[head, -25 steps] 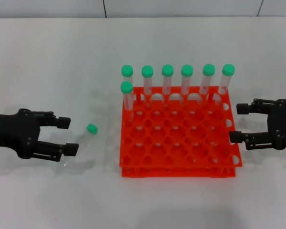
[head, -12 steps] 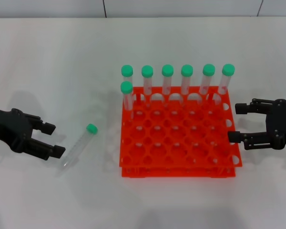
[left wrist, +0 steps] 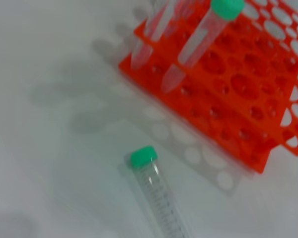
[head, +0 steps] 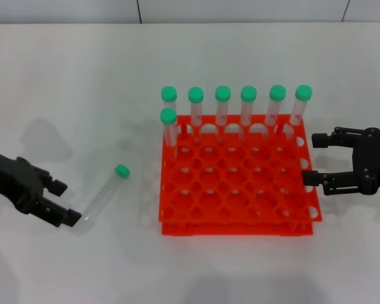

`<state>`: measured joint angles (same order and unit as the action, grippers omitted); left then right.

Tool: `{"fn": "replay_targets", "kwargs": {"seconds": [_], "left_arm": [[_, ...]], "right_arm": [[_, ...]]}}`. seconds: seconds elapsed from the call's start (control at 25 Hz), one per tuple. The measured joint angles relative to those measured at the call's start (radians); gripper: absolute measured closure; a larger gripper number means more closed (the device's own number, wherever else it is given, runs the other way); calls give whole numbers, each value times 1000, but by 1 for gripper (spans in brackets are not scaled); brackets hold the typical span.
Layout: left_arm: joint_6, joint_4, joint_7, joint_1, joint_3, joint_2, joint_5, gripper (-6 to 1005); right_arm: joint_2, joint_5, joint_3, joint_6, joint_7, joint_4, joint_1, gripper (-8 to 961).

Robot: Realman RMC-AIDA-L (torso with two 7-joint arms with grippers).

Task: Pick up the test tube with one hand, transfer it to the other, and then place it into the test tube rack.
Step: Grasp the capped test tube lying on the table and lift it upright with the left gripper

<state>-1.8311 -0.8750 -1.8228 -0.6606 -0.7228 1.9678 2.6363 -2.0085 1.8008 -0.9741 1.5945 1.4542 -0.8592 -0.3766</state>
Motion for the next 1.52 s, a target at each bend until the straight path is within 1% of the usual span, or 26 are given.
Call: {"fn": "replay_targets", "kwargs": {"seconds": [0.24, 0.52, 0.92, 1.28, 1.52], "left_arm": [[7, 1, -12, -7, -3, 12, 54, 183], [33, 2, -15, -10, -15, 18, 56, 188], [81, 13, -4, -11, -34, 40, 54, 194], [88, 13, -2, -13, -51, 52, 48, 201], [90, 20, -1, -15, -52, 53, 48, 205]], "right_arm": [[-1, 0, 0, -1, 0, 6, -14, 95], [-2, 0, -1, -1, 0, 7, -14, 95], [-2, 0, -1, -1, 0, 8, -13, 95], [-2, 0, 0, -1, 0, 8, -13, 95], [-2, 0, 0, -1, 0, 8, -13, 95]]}}
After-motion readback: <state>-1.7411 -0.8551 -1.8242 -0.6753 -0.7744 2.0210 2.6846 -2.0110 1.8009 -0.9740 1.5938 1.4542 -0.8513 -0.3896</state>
